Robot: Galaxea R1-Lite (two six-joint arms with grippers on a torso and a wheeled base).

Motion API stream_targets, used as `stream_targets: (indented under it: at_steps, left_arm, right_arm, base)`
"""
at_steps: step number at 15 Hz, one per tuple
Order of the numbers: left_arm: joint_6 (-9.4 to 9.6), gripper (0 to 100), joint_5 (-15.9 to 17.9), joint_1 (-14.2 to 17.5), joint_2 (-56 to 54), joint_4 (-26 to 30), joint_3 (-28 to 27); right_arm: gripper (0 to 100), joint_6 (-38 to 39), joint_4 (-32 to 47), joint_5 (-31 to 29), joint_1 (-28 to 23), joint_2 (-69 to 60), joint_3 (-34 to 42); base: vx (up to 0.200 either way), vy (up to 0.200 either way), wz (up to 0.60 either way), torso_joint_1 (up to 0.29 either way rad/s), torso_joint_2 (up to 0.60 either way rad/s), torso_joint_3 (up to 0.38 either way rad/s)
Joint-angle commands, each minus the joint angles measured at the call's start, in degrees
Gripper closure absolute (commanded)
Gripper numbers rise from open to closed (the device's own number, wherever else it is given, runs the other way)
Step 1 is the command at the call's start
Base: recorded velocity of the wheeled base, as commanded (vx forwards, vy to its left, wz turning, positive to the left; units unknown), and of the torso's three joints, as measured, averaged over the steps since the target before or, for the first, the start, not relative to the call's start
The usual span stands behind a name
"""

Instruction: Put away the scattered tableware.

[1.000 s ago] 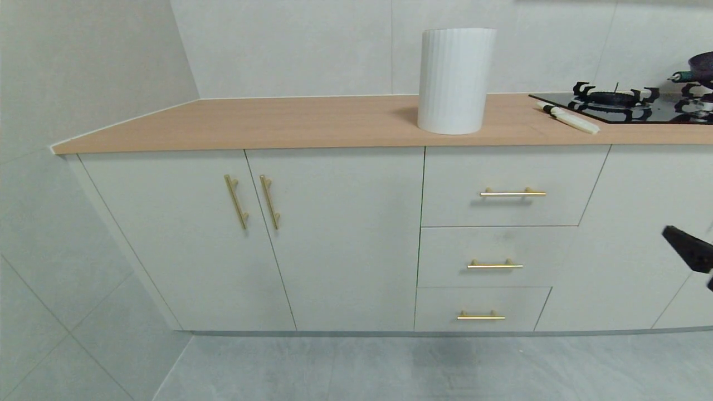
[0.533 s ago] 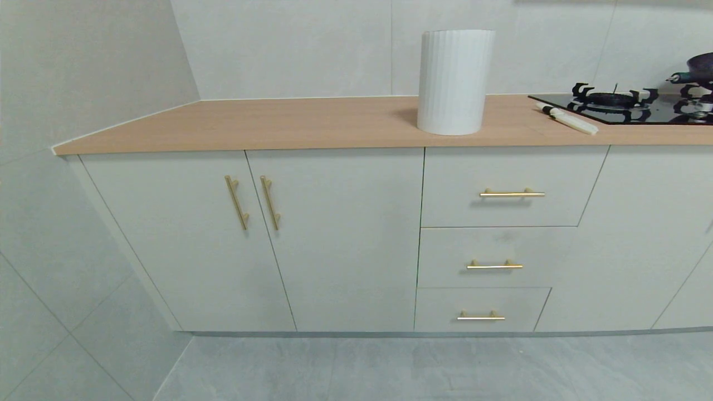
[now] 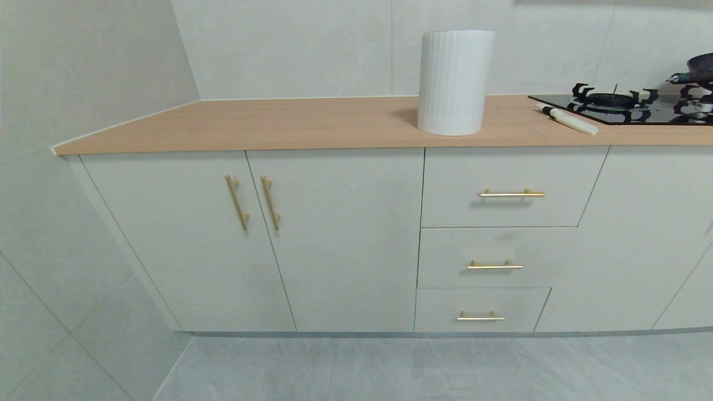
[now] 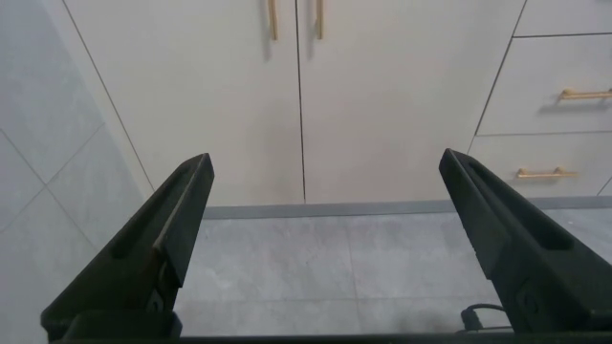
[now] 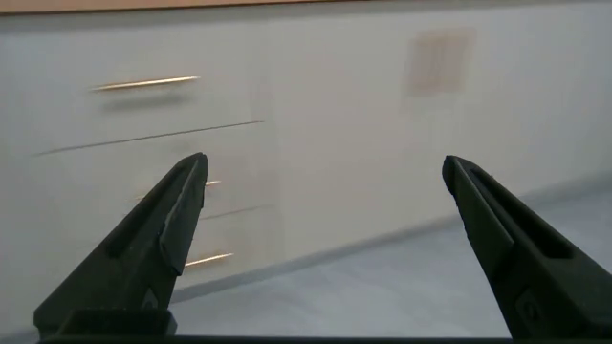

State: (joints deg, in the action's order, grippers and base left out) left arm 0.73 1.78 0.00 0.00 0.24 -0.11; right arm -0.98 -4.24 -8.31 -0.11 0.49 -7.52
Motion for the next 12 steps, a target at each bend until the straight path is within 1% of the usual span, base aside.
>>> stream_targets:
  at_steps: [1, 2, 5, 6, 9, 12]
  left_arm:
    - [0.06, 0, 0.07, 0.00, 0.09, 0.02, 0.02]
    - [-0.20, 0, 0.07, 0.00, 0.09, 0.02, 0.02]
    - [-0.20, 0, 0.07, 0.00, 0.09, 0.02, 0.02]
    - [-0.20, 0, 0.07, 0.00, 0.00, 0.02, -0.07]
    - [-0.12, 0, 0.07, 0.00, 0.09, 0.02, 0.02]
    - [-0.12, 0, 0.07, 0.00, 0.09, 0.02, 0.02]
  right_arm:
    - [0, 0.89, -3.23, 6.03, -0.07, -0.49, 6.29]
    - [0, 0.89, -2.96, 6.91, -0.07, -0.40, 7.52]
    - [0, 1.94, 2.05, 7.17, -0.07, -0.49, 7.52]
    - [0, 1.94, 4.95, 7.17, -0.07, -0.49, 7.43]
    - [0, 1.50, 4.33, 8.31, -0.07, -0.31, 7.52]
    - [0, 2.21, 4.24, 7.96, -0.07, -0.40, 7.52]
  base:
    - [0.000, 0.000, 0.00, 0.000, 0.00, 0.000]
    - [0.000, 0.000, 0.00, 0.000, 0.00, 0.000]
    - [0.000, 0.000, 0.00, 0.000, 0.00, 0.000]
    - [0.000, 0.000, 0.00, 0.000, 0.00, 0.000]
    - [0.000, 0.000, 0.00, 0.000, 0.00, 0.000]
    - [0.000, 0.000, 0.00, 0.000, 0.00, 0.000]
